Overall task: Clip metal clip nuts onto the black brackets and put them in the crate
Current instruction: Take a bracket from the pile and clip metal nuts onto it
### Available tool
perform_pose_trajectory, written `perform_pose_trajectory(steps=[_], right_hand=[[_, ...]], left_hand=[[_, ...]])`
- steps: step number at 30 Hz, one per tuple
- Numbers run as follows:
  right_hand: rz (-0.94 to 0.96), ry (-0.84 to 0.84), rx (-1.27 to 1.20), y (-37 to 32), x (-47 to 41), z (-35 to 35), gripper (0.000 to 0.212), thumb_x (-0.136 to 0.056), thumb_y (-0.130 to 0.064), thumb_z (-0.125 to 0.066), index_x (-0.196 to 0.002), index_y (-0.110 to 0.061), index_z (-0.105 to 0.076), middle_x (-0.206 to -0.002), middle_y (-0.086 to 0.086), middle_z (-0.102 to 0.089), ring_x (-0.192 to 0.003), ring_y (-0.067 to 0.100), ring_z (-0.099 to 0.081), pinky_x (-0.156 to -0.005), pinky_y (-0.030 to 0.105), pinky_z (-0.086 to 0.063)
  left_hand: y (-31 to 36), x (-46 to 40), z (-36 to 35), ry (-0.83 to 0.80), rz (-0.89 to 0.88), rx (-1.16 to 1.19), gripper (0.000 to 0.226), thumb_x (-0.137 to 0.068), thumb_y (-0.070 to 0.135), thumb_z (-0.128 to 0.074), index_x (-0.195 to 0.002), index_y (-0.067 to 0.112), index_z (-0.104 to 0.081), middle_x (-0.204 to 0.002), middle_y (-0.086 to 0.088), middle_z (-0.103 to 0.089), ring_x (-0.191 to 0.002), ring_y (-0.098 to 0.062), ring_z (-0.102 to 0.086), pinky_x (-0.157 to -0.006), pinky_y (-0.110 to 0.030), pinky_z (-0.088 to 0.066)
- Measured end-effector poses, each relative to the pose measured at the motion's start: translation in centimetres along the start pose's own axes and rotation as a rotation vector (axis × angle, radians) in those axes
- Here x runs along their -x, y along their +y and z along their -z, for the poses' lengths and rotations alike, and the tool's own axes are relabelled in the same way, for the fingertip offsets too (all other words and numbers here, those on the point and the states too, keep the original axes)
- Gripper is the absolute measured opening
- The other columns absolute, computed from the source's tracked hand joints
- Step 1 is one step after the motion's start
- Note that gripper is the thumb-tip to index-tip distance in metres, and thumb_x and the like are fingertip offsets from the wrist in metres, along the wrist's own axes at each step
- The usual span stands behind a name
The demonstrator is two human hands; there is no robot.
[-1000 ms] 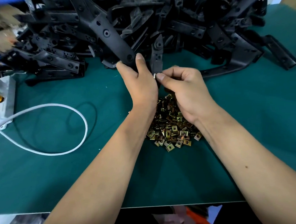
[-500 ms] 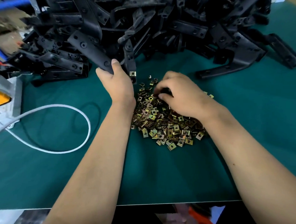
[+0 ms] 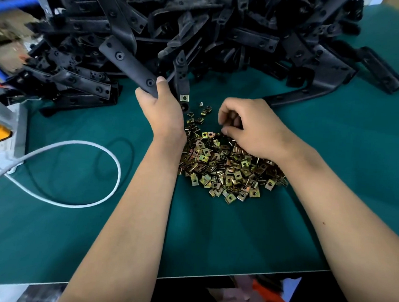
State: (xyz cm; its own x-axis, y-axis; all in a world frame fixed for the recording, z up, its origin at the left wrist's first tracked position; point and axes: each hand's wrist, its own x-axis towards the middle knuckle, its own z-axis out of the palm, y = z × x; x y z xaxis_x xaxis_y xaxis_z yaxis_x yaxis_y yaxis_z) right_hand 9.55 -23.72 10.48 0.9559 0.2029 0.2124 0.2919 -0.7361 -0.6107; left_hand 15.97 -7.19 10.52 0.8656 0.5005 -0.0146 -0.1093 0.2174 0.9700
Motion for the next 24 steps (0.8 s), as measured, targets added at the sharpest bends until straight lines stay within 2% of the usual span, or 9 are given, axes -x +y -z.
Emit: perform_pose_trajectory(steps=[2,4,6,10,13,15,18,21,24], right_hand=[[0.037,-0.023,0.091,-0.1,-0.4,-0.5,0.019,-0.094,-0.024,-0.075,-0.112,-0.029,-0.070,-0.097,-0.011,-0.062,-0.090,0.012,-0.052,-0.081,0.032,-0.042],[0.057,-0.086,0.194,-0.4,-0.7,-1.0,0.023,-0.095,-0.033,-0.072,-0.118,-0.033,-0.072,-0.102,-0.005,-0.053,-0.103,0.018,-0.043,-0.089,0.037,-0.040],[0.051,-0.095,0.194,-0.7,-0.9,-1.1,0.017,-0.094,-0.033,-0.073,-0.111,-0.032,-0.074,-0.100,-0.005,-0.051,-0.105,0.019,-0.042,-0.092,0.040,-0.042],[0.057,-0.018,0.143,-0.5,-0.6,-0.8,0.011,-0.091,-0.025,-0.078,-0.097,-0.026,-0.069,-0.099,-0.008,-0.063,-0.098,0.014,-0.050,-0.089,0.036,-0.046],[-0.028,0.100,-0.120,-0.4,-0.4,-0.4,0.011,-0.091,-0.017,-0.079,-0.097,-0.020,-0.071,-0.090,-0.008,-0.070,-0.083,0.009,-0.065,-0.080,0.024,-0.054],[-0.077,0.219,-0.340,-0.6,-0.4,0.0,0.012,-0.090,-0.016,-0.079,-0.101,-0.018,-0.075,-0.089,-0.005,-0.075,-0.083,0.007,-0.069,-0.080,0.018,-0.054],[-0.131,0.343,-0.670,-0.8,-0.4,0.4,0.008,-0.090,-0.011,-0.078,-0.096,-0.016,-0.078,-0.089,0.003,-0.079,-0.082,0.014,-0.072,-0.077,0.024,-0.057],[-0.166,0.299,-0.780,-0.7,-0.2,0.1,0.005,-0.095,-0.007,-0.072,-0.096,-0.010,-0.074,-0.083,0.006,-0.079,-0.070,0.014,-0.069,-0.066,0.024,-0.056],[-0.159,0.236,-0.662,-0.4,-0.3,0.0,0.003,-0.100,-0.008,-0.065,-0.098,-0.008,-0.068,-0.081,0.007,-0.079,-0.065,0.019,-0.072,-0.061,0.026,-0.055]], left_hand=[[0.0,0.2,-0.1,-0.002,0.009,0.009,0.019,-0.104,0.022,-0.054,-0.089,0.017,-0.043,-0.092,-0.002,-0.051,-0.083,-0.017,-0.050,-0.078,-0.033,-0.047],[-0.1,0.3,-0.2,-0.011,0.018,0.014,0.020,-0.104,0.022,-0.054,-0.088,0.018,-0.042,-0.090,-0.001,-0.050,-0.082,-0.017,-0.049,-0.077,-0.033,-0.047],[-0.1,0.5,-0.2,-0.026,0.023,0.017,0.020,-0.104,0.022,-0.054,-0.088,0.018,-0.042,-0.089,-0.001,-0.049,-0.082,-0.017,-0.048,-0.077,-0.034,-0.047],[-0.1,0.8,-0.2,-0.028,0.040,0.026,0.020,-0.103,0.024,-0.055,-0.088,0.019,-0.042,-0.088,0.001,-0.050,-0.081,-0.016,-0.049,-0.078,-0.036,-0.048],[-0.2,0.6,-0.3,-0.033,0.056,0.058,0.019,-0.103,0.023,-0.055,-0.088,0.019,-0.043,-0.090,-0.001,-0.051,-0.083,-0.018,-0.050,-0.080,-0.039,-0.049],[-0.1,0.8,-0.4,-0.052,0.073,0.074,0.022,-0.103,0.022,-0.056,-0.086,0.018,-0.041,-0.089,-0.001,-0.049,-0.082,-0.020,-0.047,-0.076,-0.039,-0.046],[0.1,1.2,-0.7,-0.136,0.094,0.059,0.022,-0.101,0.020,-0.057,-0.085,0.018,-0.042,-0.092,-0.007,-0.050,-0.085,-0.024,-0.047,-0.079,-0.045,-0.046],[0.1,1.5,-0.9,-0.249,0.089,0.016,0.013,-0.100,0.026,-0.058,-0.105,0.015,-0.055,-0.113,-0.011,-0.066,-0.105,-0.031,-0.063,-0.103,-0.060,-0.049],[0.1,1.6,-0.9,-0.276,0.092,-0.012,0.043,-0.095,0.031,-0.059,-0.130,0.007,-0.053,-0.136,-0.017,-0.062,-0.126,-0.038,-0.059,-0.110,-0.065,-0.042]])
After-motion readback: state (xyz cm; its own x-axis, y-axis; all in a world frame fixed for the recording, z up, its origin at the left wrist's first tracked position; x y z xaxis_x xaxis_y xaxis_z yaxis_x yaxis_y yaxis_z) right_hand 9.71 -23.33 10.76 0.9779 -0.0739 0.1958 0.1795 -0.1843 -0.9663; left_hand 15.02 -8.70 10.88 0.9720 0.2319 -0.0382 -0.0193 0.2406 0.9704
